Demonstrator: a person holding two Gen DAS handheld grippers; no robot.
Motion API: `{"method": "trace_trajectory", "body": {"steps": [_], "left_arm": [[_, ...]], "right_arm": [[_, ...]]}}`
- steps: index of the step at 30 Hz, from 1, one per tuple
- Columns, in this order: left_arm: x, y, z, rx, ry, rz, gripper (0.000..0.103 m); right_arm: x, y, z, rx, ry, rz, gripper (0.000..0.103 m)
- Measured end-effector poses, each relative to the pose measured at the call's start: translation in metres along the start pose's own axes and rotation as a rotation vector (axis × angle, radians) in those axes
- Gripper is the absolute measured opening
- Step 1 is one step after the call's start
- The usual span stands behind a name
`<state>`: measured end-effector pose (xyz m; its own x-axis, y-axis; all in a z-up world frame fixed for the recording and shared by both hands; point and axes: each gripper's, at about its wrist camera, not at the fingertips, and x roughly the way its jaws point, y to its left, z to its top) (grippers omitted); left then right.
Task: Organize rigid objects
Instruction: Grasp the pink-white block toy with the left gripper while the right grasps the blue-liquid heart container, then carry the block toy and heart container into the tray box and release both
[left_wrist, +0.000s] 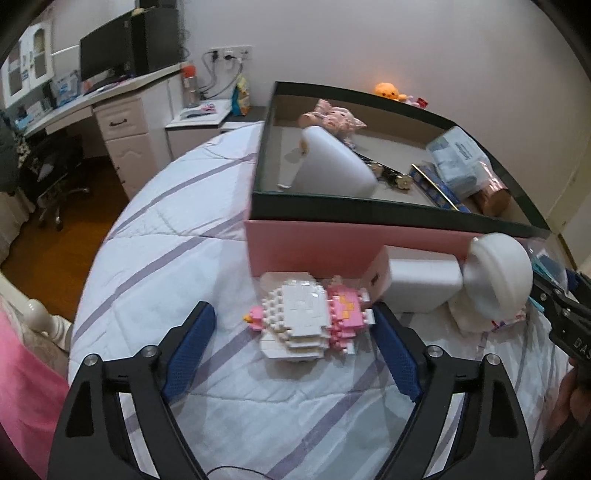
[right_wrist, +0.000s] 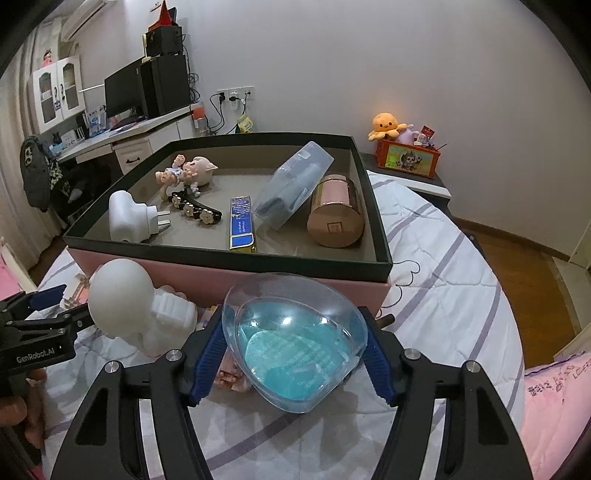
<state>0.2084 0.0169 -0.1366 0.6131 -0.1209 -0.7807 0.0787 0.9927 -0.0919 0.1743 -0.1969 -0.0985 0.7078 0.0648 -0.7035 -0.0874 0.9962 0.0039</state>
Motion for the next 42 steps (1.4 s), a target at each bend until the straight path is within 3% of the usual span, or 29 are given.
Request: {"method": "trace_trajectory", "body": {"steps": [2,3,8,23,32,42], "left_arm": [[-0.002,0.001,-0.002,0.005,-0.004,-0.031,0.066],[-0.004,0.003,-0.003,-0.001,-0.008,-0.041,0.064],[-0.015,0.012,-0.009,-0.041,-0.027,-0.085,0.064],[-0.073,0.003,-0.018,0.002,-0.131,-0.074,0.064],[-0.113,-0.01,0.016,0.051,-0.238,-0.091,0.064],[-0.116,-0.025,0.089,0.074,-0.331,-0.109,0.064]], "right_arm": [[-0.003,0.002,-0.003,-0.005,-0.004,0.003,0.068],[-0.004,0.001,-0.004,-0.004,-0.006,0.005,0.068],[-0.018,-0.002,-0.009,0.002,-0.025,0.024,0.068],[-0.059,-0.002,-0.003,-0.004,-0.088,0.072,0.068],[-0.082,0.008,0.033,-0.042,-0.159,0.119,0.068],[-0.061,0.01,0.104,-0.048,-0.175,0.167,0.068]]}}
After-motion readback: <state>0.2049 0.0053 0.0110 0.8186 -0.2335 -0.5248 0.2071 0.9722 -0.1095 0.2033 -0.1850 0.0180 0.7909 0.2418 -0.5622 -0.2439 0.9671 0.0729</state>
